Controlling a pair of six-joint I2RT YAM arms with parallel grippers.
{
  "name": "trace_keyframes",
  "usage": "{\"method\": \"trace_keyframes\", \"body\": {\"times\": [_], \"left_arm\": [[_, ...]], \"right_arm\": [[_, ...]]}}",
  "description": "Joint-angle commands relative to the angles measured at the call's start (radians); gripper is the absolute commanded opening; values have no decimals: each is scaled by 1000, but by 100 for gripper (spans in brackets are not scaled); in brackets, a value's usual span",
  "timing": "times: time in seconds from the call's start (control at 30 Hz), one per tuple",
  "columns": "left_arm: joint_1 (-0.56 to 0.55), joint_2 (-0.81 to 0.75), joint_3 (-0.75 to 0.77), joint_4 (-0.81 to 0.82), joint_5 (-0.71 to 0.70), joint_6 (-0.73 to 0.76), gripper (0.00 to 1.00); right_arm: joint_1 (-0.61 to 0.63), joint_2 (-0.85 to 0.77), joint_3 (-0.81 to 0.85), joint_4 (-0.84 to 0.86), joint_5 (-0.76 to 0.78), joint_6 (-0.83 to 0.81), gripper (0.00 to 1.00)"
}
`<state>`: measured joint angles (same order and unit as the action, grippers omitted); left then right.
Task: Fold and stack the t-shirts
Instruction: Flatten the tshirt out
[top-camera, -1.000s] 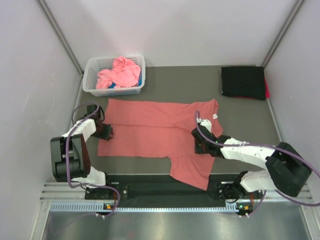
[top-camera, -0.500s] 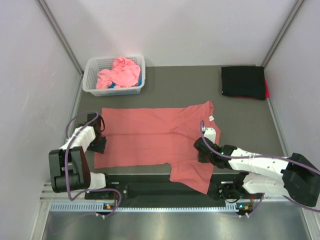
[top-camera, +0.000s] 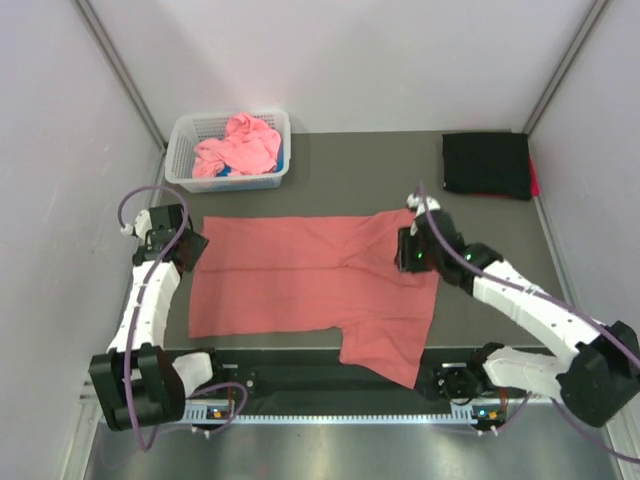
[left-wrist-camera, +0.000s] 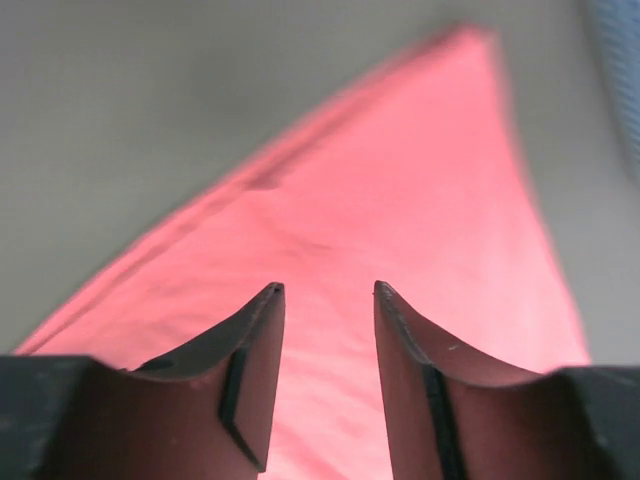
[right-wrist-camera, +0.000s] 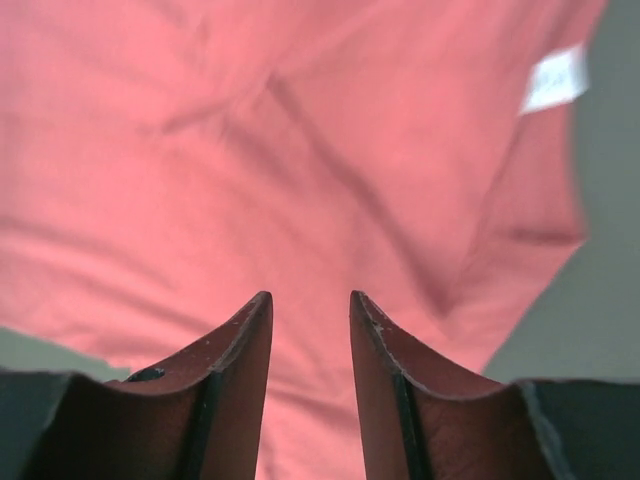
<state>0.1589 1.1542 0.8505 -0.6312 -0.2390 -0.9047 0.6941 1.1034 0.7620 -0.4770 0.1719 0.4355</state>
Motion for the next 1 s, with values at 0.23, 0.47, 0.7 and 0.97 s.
{"method": "trace_keyframes", "body": {"times": [0.23,0.47,0.7,0.97], "left_arm": [[66,157,16,289,427,159,50],[149,248,-24,300,541,217,49],[171,286,-11,263,432,247,50],[171,351,-4,258,376,242,51]], "right_arm": [[-231,394,318,-29,-567,-492,38],[-234,570,431,-93,-519,-509,37],[-294,435,313,-106,-422,-428,47],[-355,542,313,-75,-571,-501,45]]}}
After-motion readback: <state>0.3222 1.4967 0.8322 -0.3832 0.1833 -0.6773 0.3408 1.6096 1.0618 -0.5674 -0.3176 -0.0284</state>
